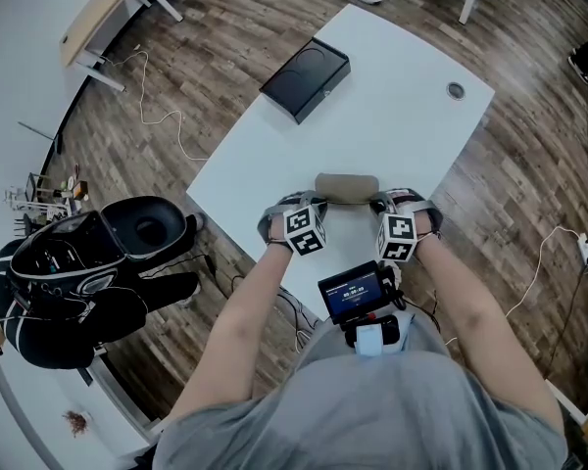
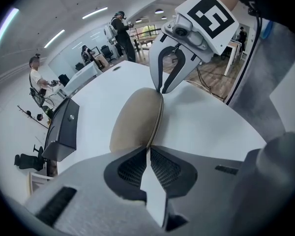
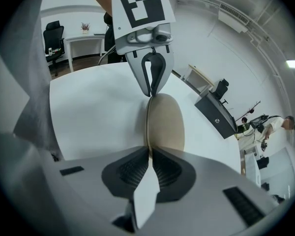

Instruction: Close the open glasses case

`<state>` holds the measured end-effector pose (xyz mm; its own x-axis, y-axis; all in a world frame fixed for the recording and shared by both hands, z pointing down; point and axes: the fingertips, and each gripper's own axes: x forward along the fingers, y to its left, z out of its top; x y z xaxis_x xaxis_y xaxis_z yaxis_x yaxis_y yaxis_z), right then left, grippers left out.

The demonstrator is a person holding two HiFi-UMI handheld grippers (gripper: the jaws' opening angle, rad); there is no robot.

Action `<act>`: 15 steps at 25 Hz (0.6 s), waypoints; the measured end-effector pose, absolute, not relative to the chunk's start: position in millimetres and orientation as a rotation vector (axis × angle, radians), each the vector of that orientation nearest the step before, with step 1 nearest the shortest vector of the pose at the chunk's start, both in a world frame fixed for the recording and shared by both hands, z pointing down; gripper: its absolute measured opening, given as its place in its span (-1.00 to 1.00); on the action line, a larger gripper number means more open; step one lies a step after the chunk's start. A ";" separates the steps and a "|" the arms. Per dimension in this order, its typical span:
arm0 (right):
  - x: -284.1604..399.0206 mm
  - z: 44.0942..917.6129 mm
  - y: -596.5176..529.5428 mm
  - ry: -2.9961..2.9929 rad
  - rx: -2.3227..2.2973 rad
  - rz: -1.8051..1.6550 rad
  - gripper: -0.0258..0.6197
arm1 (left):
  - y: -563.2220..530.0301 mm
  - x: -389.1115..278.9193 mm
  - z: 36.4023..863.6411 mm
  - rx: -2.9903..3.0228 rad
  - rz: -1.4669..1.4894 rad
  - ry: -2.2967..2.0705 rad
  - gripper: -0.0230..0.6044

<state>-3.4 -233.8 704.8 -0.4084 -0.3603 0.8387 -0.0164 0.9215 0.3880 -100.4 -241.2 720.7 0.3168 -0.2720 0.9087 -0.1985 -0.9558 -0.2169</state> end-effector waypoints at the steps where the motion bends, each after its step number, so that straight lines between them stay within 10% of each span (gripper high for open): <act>1: -3.2 705.7 -234.1 -1.963 0.272 -0.387 -0.81 | -241.7 -100.2 721.7 -2.494 -1.745 0.445 -0.80; 15: -3.6 702.5 -236.0 -1.946 0.260 -0.412 -0.81 | -242.9 -101.0 719.2 -2.493 -1.760 0.427 -0.80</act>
